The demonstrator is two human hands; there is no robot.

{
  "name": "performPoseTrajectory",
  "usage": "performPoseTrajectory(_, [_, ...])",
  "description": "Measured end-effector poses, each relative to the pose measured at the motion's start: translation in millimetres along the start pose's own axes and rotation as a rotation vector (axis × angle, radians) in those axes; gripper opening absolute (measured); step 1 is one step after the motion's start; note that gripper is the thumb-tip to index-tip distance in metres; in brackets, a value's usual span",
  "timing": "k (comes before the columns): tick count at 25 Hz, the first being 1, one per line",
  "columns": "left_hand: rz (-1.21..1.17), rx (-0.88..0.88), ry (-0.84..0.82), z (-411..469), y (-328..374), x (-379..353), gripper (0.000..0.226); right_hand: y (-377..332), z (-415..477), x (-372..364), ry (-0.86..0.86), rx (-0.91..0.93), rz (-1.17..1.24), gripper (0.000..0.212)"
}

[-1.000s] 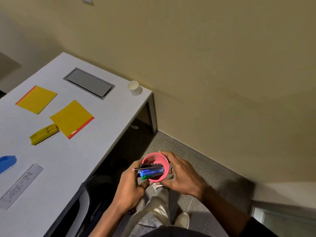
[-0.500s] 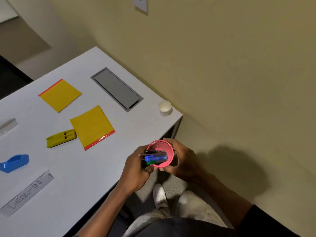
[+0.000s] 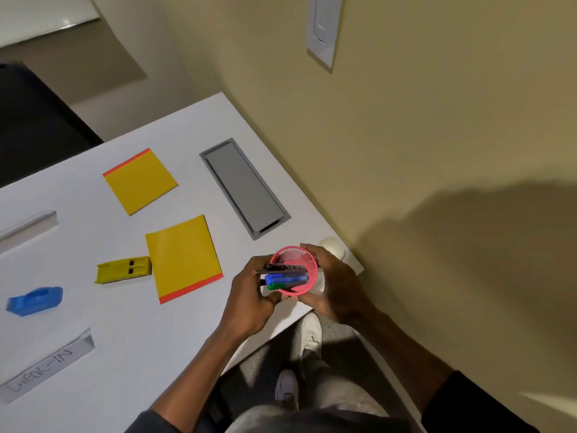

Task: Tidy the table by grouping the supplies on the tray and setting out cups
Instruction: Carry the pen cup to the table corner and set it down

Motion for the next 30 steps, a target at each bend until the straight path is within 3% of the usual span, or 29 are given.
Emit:
performPoseTrajectory(7, [-0.008,0.028,0.066,89.1,11.9,22.2,0.065,34.8,80.9,36.2,0.055,0.014,-0.021,0.092])
performPoseTrajectory(17, [0.039,0.002,-0.071,202.7,-9.4,8.1,0.063,99.2,144.6,45.5,0.034,-0.176,-0.031,0.09])
performPoseTrajectory(30, [0.084,-0.011,-0.105,242.6,-38.8,-22.2,0.053,144.1,159.9,29.3,-0.003,-0.404,0.01,0.095])
Point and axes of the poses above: each hand's wrist, its own z-axis towards the middle knuckle, its own x-axis out of the back of the hand, y = z × x, the point moved 5 cm from there along z, towards the middle knuckle, and after that the axes turned 11 degrees about -y, right-handed, at the moved point
